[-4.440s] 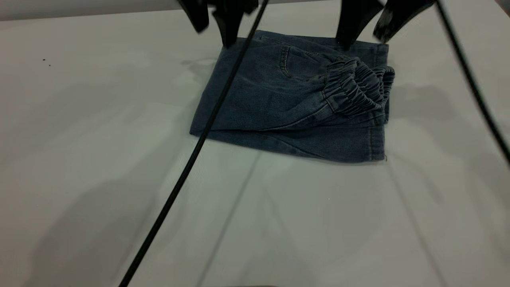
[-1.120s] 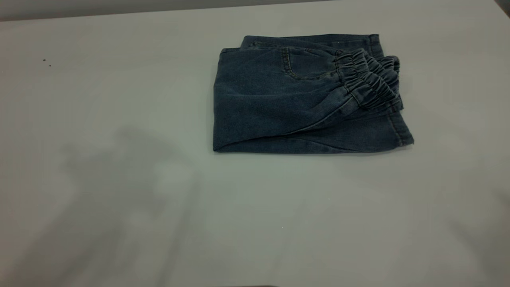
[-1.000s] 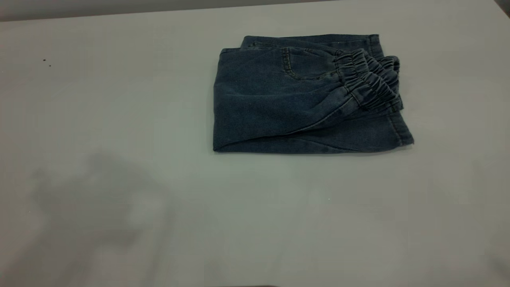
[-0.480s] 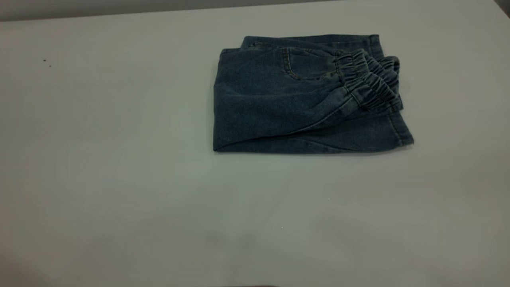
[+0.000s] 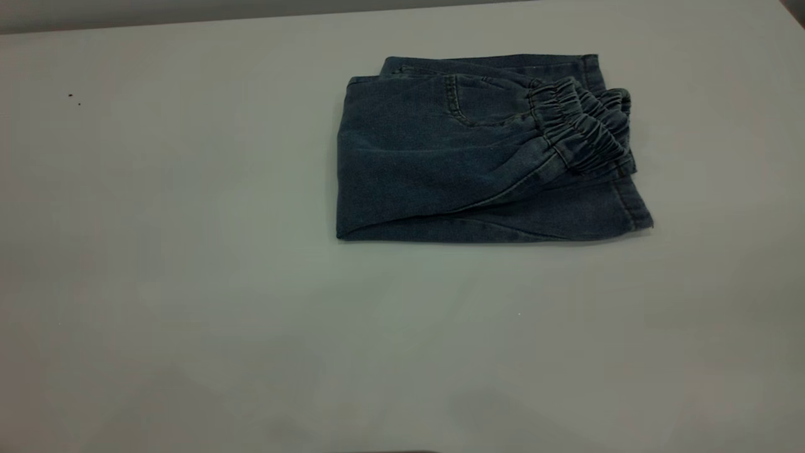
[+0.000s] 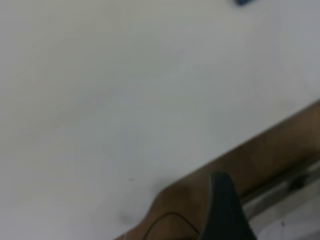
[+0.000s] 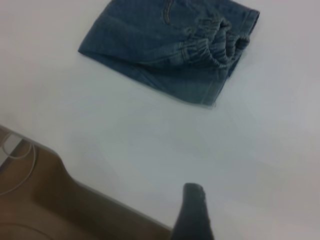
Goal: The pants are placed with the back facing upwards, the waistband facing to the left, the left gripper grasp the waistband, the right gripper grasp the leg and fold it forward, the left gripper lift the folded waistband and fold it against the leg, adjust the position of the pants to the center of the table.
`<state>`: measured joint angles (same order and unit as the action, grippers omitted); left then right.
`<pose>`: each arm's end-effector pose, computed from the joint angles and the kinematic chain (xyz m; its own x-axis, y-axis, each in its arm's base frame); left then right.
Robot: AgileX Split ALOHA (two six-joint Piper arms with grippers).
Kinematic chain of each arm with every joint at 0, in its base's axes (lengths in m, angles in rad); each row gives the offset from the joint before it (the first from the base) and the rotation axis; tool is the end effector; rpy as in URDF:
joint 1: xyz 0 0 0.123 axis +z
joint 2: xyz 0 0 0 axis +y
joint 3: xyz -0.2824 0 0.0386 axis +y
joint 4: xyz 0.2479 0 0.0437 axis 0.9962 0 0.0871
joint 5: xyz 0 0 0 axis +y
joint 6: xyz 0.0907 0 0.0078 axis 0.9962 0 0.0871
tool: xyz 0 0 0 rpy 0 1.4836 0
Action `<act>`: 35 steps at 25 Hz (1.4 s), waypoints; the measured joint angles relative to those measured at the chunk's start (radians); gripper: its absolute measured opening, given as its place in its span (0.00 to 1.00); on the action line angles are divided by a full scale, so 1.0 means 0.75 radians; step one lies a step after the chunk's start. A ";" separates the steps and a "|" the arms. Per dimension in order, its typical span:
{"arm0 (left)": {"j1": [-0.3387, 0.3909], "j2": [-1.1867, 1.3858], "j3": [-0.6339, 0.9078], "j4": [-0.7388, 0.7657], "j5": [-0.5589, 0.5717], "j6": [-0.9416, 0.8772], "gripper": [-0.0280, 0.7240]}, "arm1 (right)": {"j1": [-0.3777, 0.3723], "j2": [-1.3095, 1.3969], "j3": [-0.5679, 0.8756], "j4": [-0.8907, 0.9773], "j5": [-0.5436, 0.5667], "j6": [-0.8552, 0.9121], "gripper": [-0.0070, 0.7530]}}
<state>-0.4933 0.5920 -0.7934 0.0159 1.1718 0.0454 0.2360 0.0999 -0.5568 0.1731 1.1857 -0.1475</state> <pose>0.0702 -0.0362 0.3346 -0.6557 0.4111 -0.6333 0.4998 0.8650 0.0440 -0.0051 0.0137 0.2846 -0.5467 -0.2146 -0.8093 -0.4017 0.9153 0.0287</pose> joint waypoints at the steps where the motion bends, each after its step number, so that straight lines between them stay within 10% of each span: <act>1: 0.000 -0.014 0.023 -0.013 0.000 0.013 0.57 | 0.000 -0.005 0.027 0.001 -0.017 -0.002 0.66; 31: 0.002 -0.172 0.400 -0.162 -0.083 0.106 0.57 | 0.000 -0.029 0.108 0.003 -0.050 -0.004 0.66; 35: 0.157 -0.250 0.400 -0.167 -0.084 0.106 0.57 | -0.009 -0.029 0.108 0.003 -0.050 -0.004 0.66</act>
<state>-0.3760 0.4046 -0.4935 -0.1092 1.1085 0.1252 0.2292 0.0783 -0.4758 0.1755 1.1480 -0.1508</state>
